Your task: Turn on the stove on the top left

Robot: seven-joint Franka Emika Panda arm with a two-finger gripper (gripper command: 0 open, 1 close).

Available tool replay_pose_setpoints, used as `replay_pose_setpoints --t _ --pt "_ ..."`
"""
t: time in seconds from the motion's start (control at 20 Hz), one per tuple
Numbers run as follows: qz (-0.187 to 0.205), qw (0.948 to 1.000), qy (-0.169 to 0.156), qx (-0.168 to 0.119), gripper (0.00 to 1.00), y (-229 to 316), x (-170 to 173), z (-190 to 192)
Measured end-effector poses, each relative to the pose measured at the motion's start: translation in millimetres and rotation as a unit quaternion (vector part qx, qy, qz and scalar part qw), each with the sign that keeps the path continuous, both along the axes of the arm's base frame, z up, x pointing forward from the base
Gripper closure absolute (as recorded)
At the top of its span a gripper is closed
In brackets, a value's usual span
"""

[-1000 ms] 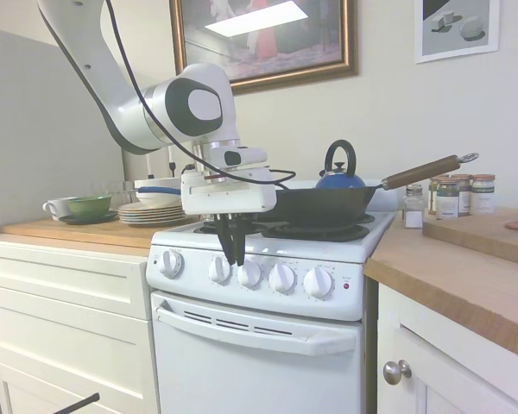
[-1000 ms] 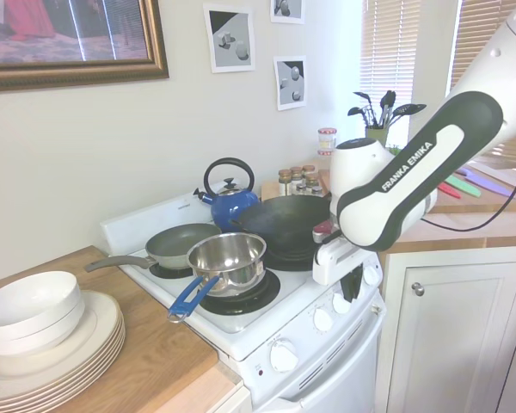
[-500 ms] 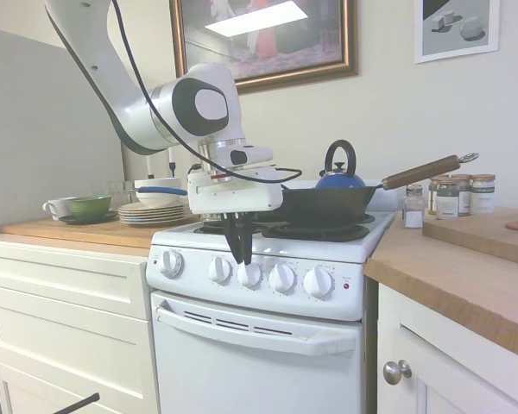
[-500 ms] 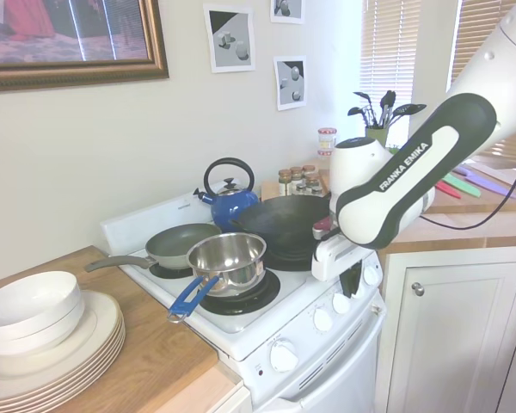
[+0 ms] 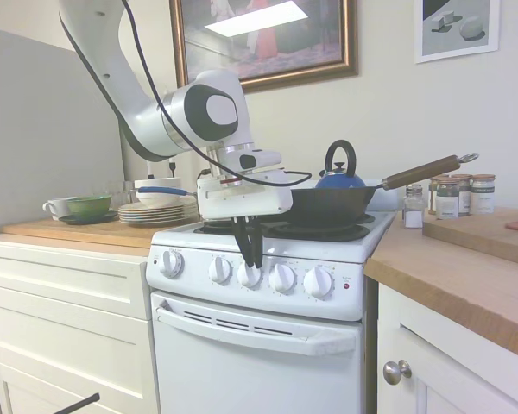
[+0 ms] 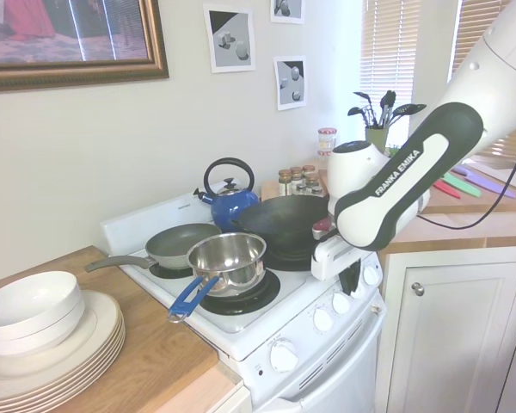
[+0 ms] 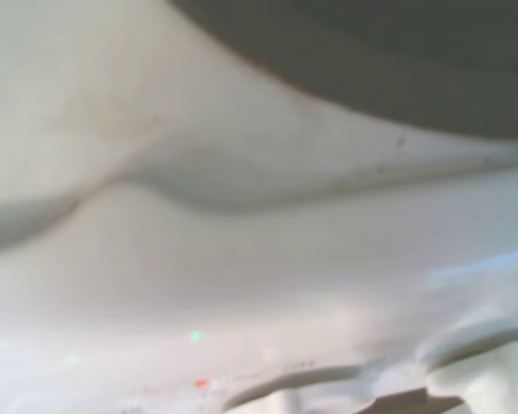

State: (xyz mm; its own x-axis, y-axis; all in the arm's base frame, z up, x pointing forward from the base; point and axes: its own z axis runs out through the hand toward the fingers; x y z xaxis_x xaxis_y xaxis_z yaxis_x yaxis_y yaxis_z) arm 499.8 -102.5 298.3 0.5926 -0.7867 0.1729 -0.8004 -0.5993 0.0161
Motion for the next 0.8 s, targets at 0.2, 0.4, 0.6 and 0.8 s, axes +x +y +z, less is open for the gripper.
replay_pose_setpoints --t 0.2,0.4,0.6,0.8 --pt "0.008 1.0 -0.001 0.0 1.0 9.1 2.7 0.6" --pt "0.01 1.0 0.001 0.001 1.0 12.7 3.1 0.3" --pt "0.009 1.0 0.002 0.001 1.0 13.9 3.0 0.0" --pt "0.011 0.9999 0.003 0.002 1.0 20.7 4.1 -0.1"
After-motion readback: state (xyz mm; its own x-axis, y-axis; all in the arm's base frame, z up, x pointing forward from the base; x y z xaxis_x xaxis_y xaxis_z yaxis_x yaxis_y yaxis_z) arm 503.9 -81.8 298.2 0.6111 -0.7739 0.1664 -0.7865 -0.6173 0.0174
